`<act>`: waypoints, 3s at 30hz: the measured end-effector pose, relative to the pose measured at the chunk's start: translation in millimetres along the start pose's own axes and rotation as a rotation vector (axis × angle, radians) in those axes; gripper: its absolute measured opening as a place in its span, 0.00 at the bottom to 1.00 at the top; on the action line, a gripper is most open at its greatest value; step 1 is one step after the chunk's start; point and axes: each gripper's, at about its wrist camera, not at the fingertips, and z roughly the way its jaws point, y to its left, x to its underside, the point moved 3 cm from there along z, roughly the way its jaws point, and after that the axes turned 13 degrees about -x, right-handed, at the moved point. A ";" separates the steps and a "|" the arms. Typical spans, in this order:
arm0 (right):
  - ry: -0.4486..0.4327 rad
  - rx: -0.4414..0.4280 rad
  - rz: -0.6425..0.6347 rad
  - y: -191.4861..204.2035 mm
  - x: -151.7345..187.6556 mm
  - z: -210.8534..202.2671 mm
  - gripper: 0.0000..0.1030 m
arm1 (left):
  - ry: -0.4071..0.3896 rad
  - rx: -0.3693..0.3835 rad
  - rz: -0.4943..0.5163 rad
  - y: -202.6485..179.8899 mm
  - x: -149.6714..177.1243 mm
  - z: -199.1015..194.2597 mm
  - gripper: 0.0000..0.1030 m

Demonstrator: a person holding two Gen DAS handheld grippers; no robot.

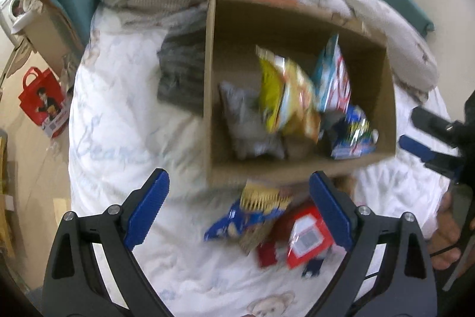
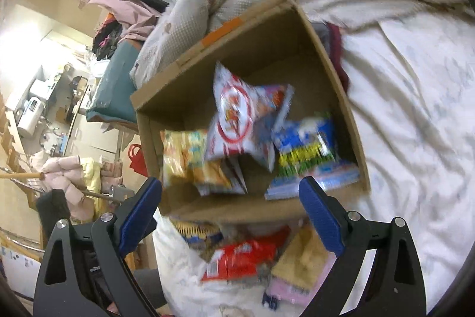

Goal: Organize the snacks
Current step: 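Grasp the blue-yellow striped bag with left tool while right tool grasps tan bar, then carry both snacks into the box and open both tools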

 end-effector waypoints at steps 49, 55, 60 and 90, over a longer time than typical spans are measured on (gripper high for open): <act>0.102 0.261 0.031 -34.3 85.4 -20.1 0.37 | -0.078 -0.011 -0.013 9.8 44.9 -35.5 0.16; -0.011 0.037 -0.009 0.9 76.0 -47.1 0.37 | -0.119 0.016 -0.069 19.7 45.5 -50.3 0.16; 0.104 0.160 0.082 -31.2 88.0 -26.3 0.37 | -0.100 0.009 -0.075 18.9 45.7 -43.6 0.16; -0.011 0.133 -0.152 28.8 18.7 -42.8 0.33 | -0.154 0.054 -0.049 3.3 -15.1 -62.2 0.16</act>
